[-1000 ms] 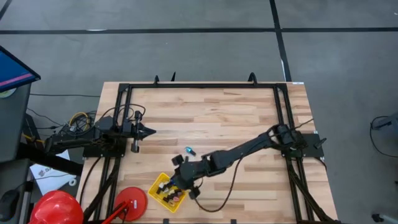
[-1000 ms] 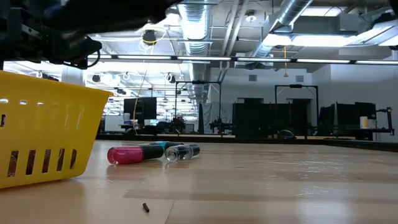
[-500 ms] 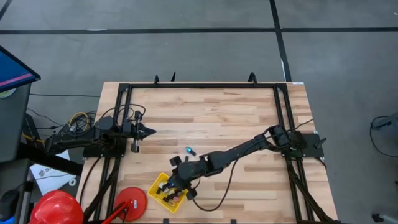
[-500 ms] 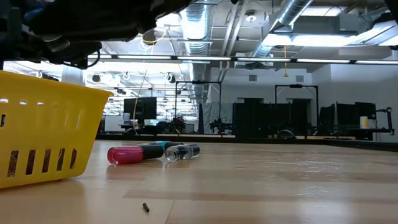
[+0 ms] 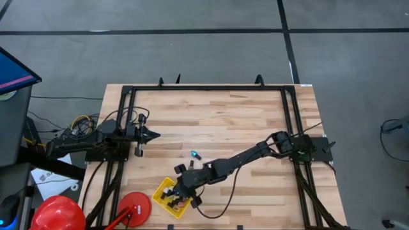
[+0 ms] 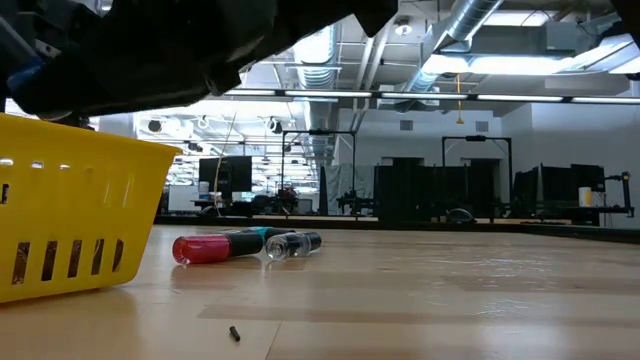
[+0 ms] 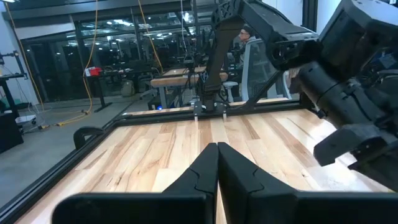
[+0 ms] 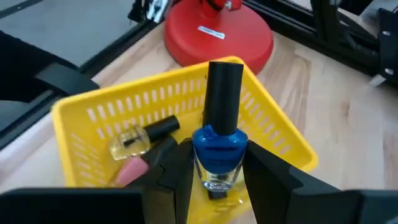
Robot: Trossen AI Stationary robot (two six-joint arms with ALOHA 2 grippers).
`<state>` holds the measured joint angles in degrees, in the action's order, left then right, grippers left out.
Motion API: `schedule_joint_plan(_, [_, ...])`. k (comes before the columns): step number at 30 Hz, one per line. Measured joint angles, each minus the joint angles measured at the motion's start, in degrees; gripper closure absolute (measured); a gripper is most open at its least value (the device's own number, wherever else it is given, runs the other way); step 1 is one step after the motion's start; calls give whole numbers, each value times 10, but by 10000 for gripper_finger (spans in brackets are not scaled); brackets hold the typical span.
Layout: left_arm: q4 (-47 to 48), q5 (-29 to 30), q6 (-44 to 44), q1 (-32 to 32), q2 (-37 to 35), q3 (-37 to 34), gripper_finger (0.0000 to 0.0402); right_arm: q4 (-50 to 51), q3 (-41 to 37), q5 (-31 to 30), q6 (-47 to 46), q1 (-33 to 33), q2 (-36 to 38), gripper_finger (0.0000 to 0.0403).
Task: Pick & Place Nail Polish
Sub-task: Put the dark blue nail polish into the yellow basket
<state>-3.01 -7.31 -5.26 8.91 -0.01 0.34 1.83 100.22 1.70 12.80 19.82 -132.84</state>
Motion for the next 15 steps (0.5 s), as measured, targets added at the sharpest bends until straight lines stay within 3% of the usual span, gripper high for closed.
schedule_joint_plan(15, [0,0,0,0,0,0,401,38,0,0,-24,1,-1,282])
